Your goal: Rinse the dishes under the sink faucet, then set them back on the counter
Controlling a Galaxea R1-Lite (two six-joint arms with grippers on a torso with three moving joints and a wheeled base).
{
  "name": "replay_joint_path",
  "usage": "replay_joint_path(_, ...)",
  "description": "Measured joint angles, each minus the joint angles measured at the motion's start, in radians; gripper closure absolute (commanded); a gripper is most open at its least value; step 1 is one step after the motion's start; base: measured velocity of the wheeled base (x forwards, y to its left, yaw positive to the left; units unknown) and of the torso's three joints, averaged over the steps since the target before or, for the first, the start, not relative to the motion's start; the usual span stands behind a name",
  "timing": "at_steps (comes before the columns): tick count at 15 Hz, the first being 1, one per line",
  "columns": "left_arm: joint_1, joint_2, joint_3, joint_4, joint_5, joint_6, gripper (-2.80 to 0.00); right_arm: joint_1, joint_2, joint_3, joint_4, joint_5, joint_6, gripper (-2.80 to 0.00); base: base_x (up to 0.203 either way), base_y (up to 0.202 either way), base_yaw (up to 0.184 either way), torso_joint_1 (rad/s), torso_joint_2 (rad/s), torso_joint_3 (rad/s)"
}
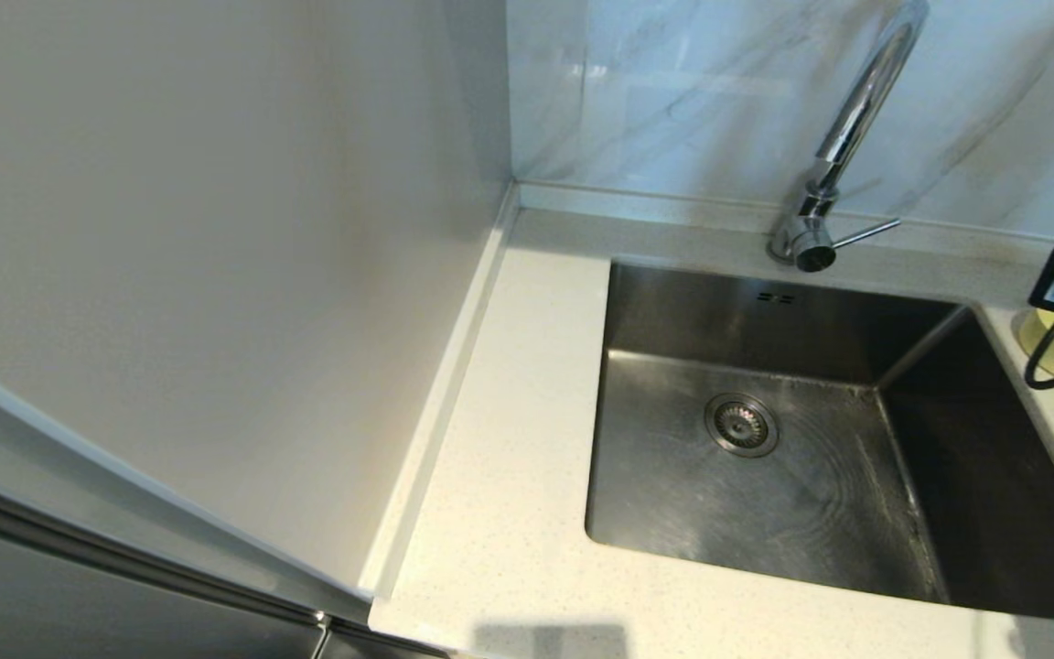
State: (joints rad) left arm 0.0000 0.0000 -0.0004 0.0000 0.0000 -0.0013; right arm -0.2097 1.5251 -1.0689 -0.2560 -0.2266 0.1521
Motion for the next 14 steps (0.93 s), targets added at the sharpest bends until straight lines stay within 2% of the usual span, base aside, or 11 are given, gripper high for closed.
replay_joint_path(4,0.0,0.0,0.0,0.0,0.0,0.0,0.0,0.016,-0.366,0.235,-0.026,0.024,-0.086,0.0,0.0,0.0,0.0,0.0,0.0,0.0)
replay_joint_path(10,0.0,0.0,0.0,0.0,0.0,0.0,0.0,0.182,-0.891,0.714,-0.037,0.067,-0.248,0.0,0.0,0.0,0.0,0.0,0.0,0.0)
replay_joint_path(14,0.0,0.0,0.0,0.0,0.0,0.0,0.0,0.219,-1.122,0.939,0.016,0.1,-0.308,0.0,0.0,0.0,0.0,0.0,0.0,0.0)
